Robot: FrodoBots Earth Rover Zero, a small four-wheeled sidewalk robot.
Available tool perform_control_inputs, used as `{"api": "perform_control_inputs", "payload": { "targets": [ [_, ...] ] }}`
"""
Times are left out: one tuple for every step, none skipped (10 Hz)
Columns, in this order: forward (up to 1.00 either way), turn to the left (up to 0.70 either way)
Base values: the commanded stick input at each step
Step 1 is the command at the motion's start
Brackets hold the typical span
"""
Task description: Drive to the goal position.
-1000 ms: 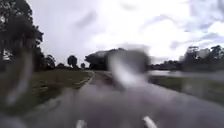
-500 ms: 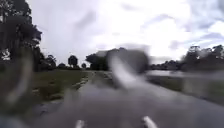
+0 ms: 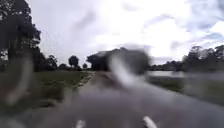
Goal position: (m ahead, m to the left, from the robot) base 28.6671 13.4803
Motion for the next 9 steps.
{"api": "perform_control_inputs", "payload": {
  "targets": [
    [0.85,0.0],
    [0.85,0.0],
    [0.85,0.0],
    [0.85,0.0],
    [0.85,0.0],
    [0.85,0.0],
    [0.85,0.0],
    [0.85,0.0],
    [0.85,0.0]
  ]
}}
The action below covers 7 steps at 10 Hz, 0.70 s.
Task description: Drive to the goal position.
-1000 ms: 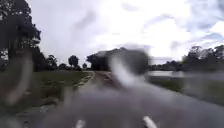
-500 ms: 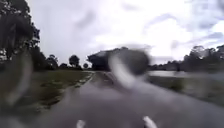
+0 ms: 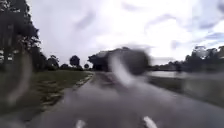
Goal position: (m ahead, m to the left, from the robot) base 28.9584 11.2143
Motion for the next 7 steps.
{"api": "perform_control_inputs", "payload": {
  "targets": [
    [0.85,0.0],
    [0.85,0.0],
    [0.85,0.0],
    [0.85,0.0],
    [0.85,0.0],
    [0.85,0.0],
    [0.85,0.0]
  ]
}}
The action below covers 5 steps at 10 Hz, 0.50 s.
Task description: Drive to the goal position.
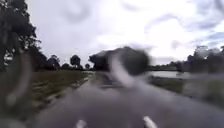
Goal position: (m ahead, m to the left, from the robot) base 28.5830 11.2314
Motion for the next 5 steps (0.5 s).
{"api": "perform_control_inputs", "payload": {
  "targets": [
    [0.85,0.0],
    [0.85,0.0],
    [0.85,0.0],
    [0.85,0.0],
    [0.85,0.0]
  ]
}}
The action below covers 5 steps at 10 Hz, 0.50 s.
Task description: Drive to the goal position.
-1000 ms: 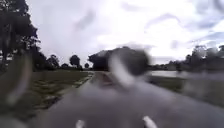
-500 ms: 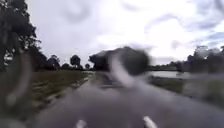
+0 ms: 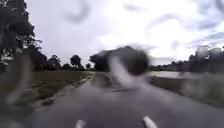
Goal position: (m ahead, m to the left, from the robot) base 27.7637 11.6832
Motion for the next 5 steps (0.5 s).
{"api": "perform_control_inputs", "payload": {
  "targets": [
    [0.85,0.0],
    [0.85,0.0],
    [0.85,0.0],
    [0.85,0.0],
    [0.85,0.0]
  ]
}}
